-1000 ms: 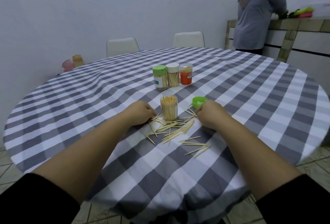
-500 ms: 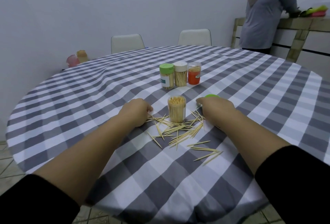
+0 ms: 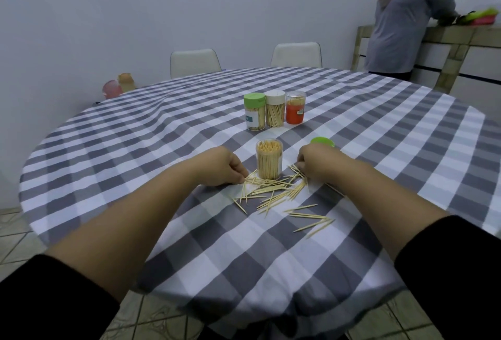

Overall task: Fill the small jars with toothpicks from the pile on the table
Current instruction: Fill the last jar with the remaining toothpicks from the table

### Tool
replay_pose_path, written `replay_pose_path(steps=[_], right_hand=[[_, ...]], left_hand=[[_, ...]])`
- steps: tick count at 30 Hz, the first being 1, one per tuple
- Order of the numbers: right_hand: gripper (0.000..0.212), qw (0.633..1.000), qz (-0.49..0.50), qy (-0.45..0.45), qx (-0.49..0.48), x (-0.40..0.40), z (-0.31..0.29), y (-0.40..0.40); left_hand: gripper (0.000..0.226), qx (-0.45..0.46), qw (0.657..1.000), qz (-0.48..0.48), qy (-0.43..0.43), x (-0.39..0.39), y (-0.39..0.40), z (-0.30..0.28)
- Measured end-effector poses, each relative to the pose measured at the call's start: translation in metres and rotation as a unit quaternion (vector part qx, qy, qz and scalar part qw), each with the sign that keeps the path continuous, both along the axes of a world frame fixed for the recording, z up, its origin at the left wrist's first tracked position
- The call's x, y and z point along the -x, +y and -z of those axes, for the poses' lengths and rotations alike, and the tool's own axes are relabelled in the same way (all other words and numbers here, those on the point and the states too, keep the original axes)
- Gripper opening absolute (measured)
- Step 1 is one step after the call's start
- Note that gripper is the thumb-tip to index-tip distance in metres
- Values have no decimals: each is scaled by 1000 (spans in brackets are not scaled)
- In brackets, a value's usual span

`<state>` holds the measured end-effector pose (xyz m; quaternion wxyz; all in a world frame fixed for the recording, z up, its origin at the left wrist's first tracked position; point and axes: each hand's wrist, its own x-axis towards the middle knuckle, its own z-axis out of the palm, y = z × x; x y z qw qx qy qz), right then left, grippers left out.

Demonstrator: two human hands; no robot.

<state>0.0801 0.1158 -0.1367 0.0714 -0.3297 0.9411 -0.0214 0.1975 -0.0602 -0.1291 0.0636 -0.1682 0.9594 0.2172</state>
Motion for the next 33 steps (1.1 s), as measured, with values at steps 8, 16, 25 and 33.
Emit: replay_pose_path(steps=[8, 16, 25, 33], right_hand=[[25, 988, -20, -129, 81, -24, -16, 16], [36, 997, 18, -66, -43, -18, -22, 43], [22, 993, 27, -103, -54, -32, -17, 39], [23, 992, 30, -109, 62, -46, -8, 19]], left_hand=[[26, -16, 1000, 7, -19, -8, 22, -4], [37, 1, 995, 14, -102, -21, 18, -16], [37, 19, 992, 39, -120, -28, 34, -14], [23, 36, 997, 61, -40, -25, 44, -8]])
